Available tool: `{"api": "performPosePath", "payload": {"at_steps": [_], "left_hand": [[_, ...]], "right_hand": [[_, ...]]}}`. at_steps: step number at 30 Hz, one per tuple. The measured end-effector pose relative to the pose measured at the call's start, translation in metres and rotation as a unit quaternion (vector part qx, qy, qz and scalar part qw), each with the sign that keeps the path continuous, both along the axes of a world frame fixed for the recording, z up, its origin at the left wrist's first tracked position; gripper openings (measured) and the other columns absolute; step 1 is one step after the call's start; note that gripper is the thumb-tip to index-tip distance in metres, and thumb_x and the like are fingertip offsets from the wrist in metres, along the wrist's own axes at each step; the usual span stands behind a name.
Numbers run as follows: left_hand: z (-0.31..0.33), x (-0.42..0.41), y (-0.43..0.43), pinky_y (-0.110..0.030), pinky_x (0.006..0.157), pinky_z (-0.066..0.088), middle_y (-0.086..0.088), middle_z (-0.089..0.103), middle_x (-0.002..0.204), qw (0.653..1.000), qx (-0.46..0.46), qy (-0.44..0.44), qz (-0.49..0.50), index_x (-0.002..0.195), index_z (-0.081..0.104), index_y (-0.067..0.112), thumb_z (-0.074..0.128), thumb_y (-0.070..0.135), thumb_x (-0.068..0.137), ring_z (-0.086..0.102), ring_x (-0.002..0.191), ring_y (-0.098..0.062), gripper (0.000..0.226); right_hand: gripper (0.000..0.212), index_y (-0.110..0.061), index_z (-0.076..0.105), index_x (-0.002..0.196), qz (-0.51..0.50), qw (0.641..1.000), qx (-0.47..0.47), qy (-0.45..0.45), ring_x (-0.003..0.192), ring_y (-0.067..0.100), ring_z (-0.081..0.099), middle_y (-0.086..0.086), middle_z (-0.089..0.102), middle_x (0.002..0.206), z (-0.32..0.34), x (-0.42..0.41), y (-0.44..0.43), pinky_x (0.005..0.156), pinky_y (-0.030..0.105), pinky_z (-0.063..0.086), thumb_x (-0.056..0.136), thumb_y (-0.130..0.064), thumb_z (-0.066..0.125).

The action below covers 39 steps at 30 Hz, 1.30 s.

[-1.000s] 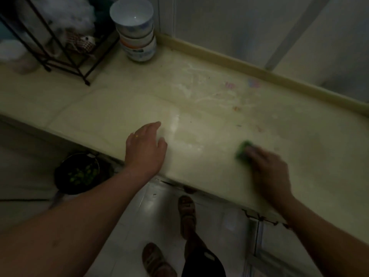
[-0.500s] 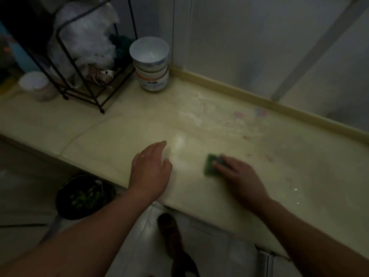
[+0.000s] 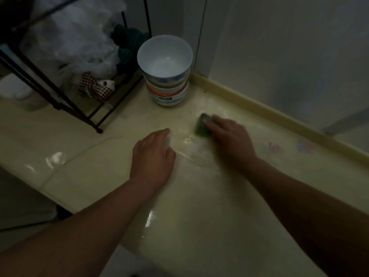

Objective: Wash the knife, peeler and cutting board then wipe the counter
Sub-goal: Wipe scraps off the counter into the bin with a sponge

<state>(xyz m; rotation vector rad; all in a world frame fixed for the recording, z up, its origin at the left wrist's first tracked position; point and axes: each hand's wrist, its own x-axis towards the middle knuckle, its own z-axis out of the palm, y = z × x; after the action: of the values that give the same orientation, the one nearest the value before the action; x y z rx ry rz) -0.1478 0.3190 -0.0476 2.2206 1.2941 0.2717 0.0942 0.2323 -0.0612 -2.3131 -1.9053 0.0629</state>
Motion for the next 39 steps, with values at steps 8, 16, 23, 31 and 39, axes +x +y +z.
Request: {"api": "performPosePath", "payload": {"at_steps": [8, 16, 23, 31, 39], "left_hand": [[-0.002, -0.026, 0.019, -0.052, 0.119, 0.031, 0.003, 0.056, 0.146, 1.0, 0.024, 0.01, 0.013, 0.145, 0.052, 0.024, 0.053, 0.027, 0.093, 0.05, 0.137, -0.018, 0.052], [-0.003, -0.047, 0.023, -0.05, 0.122, 0.028, 0.002, 0.055, 0.147, 0.999, 0.014, -0.026, 0.03, 0.146, 0.051, 0.024, 0.054, 0.024, 0.095, 0.049, 0.138, -0.018, 0.05], [0.006, -0.13, 0.021, -0.053, 0.109, 0.043, -0.003, 0.063, 0.132, 0.989, 0.0, -0.07, 0.127, 0.133, 0.06, 0.017, 0.047, 0.022, 0.094, 0.06, 0.118, -0.025, 0.042], [0.024, -0.264, 0.055, -0.049, 0.104, 0.049, -0.001, 0.061, 0.13, 0.927, -0.002, -0.165, 0.336, 0.127, 0.057, 0.024, 0.041, 0.032, 0.096, 0.058, 0.117, -0.022, 0.036], [0.027, -0.289, 0.047, -0.039, 0.101, 0.047, -0.001, 0.058, 0.138, 0.951, -0.042, -0.157, 0.265, 0.133, 0.055, 0.023, 0.042, 0.028, 0.101, 0.055, 0.122, -0.021, 0.035]], "right_hand": [[0.053, -0.037, 0.045, 0.151, -0.051, 0.998, 0.033, 0.034, 0.125, 0.026, 0.055, 0.0, 0.054, 0.151, -0.008, -0.093, 0.068, 0.102, 0.041, 0.046, 0.101, -0.021, 0.047], [0.049, -0.033, 0.048, 0.152, -0.126, 0.991, 0.043, -0.023, 0.119, 0.032, 0.061, 0.003, 0.06, 0.145, 0.008, -0.016, 0.055, 0.1, 0.047, 0.05, 0.103, -0.028, 0.043], [0.044, -0.028, 0.058, 0.142, -0.058, 0.987, 0.06, 0.138, 0.112, 0.025, 0.061, 0.004, 0.064, 0.137, -0.01, -0.246, 0.048, 0.097, 0.042, 0.048, 0.099, -0.026, 0.053], [0.05, -0.03, 0.055, 0.147, -0.175, 0.973, 0.085, 0.127, 0.115, 0.028, 0.056, 0.007, 0.061, 0.138, 0.004, -0.287, 0.054, 0.097, 0.037, 0.045, 0.097, -0.023, 0.052], [0.054, -0.03, 0.052, 0.147, -0.015, 0.987, 0.053, 0.154, 0.112, 0.03, 0.057, 0.008, 0.062, 0.134, 0.017, -0.404, 0.089, 0.092, 0.041, 0.049, 0.095, -0.041, 0.045]]}}
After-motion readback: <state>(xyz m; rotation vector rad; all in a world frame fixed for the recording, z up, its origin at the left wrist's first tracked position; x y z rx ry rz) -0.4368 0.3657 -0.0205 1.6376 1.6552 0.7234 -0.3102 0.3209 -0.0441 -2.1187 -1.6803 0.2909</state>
